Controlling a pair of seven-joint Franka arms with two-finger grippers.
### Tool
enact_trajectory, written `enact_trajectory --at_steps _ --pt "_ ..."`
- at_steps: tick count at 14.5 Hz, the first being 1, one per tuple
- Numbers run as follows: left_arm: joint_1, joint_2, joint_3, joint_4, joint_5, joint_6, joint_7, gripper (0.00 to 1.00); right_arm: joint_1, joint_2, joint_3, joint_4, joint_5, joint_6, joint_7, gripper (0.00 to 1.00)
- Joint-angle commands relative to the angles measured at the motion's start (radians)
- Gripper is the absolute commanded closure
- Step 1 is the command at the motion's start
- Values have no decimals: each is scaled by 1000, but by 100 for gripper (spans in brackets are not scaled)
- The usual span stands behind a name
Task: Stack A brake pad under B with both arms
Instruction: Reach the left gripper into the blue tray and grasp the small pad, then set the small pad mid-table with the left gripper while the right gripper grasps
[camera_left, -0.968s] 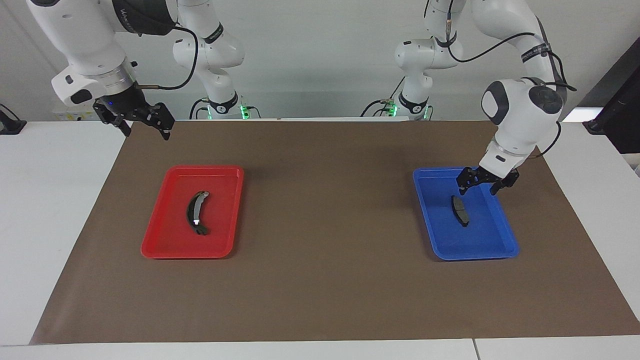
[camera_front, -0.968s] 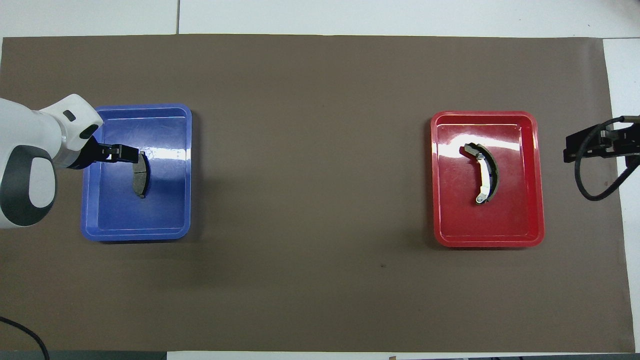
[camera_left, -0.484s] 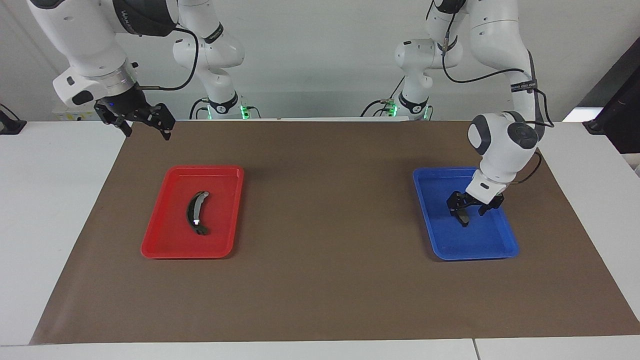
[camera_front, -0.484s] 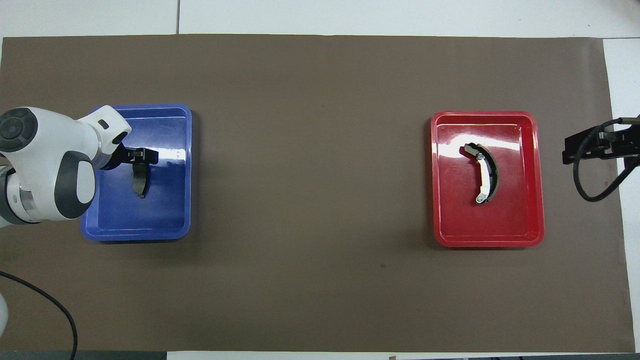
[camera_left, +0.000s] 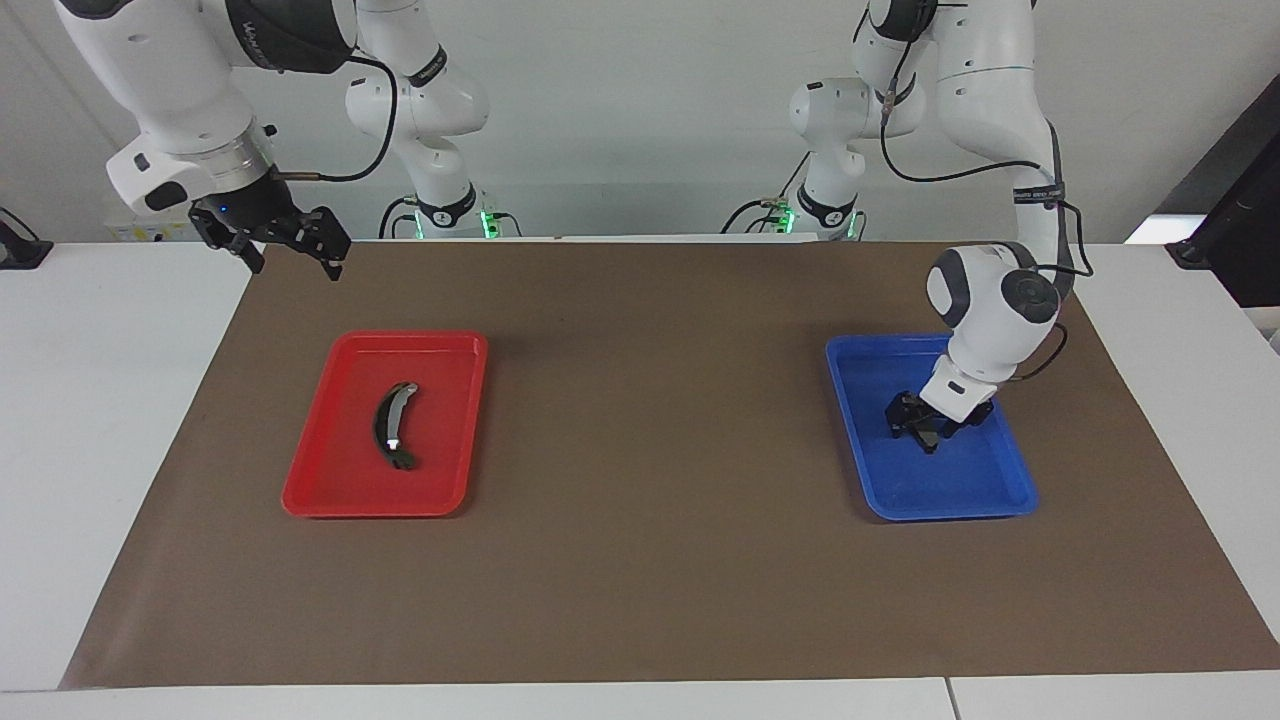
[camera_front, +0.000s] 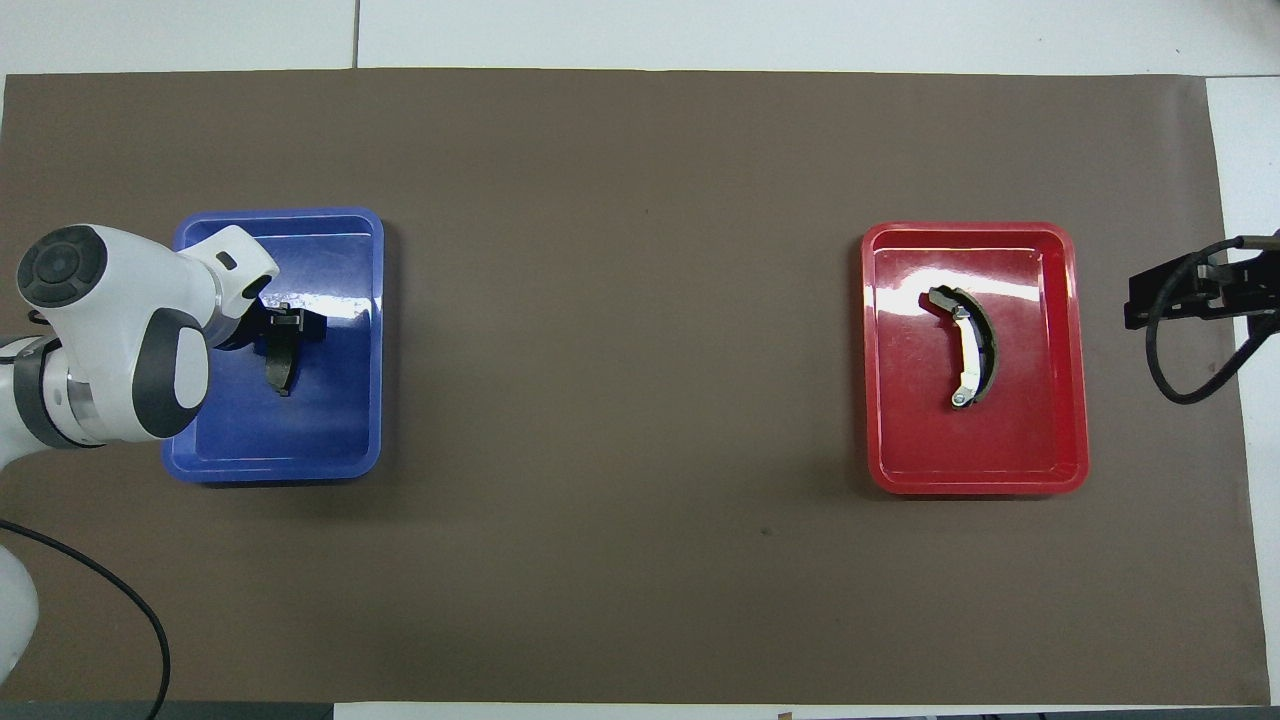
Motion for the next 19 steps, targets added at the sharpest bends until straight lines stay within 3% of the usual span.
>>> enact_trajectory --at_steps 1,3,4,8,10,12,15,19 --pt "9 -24 2 -22 17 -48 39 59 -13 -26 4 -31 12 16 3 0" --pt "9 -44 2 -16 17 -84 49 94 -13 -26 4 -31 12 16 3 0" --pt "15 -59 2 -12 17 -94 49 99 -13 -26 4 -31 12 16 4 0" --pt "0 -92 -4 83 16 -191 49 99 -11 -26 4 -31 12 17 4 0" --pt "-61 -79 -7 146 4 -229 40 99 -13 -27 4 -43 12 30 4 0" --pt "-134 -76 -7 151 -27 -207 11 99 -11 -61 4 -124 12 114 1 0" --pt "-291 -81 -8 143 -47 -188 -197 99 -13 -116 4 -291 12 270 -26 0" --pt "-517 -72 -8 143 -47 -109 -518 99 -48 -43 1 -405 104 457 -138 0"
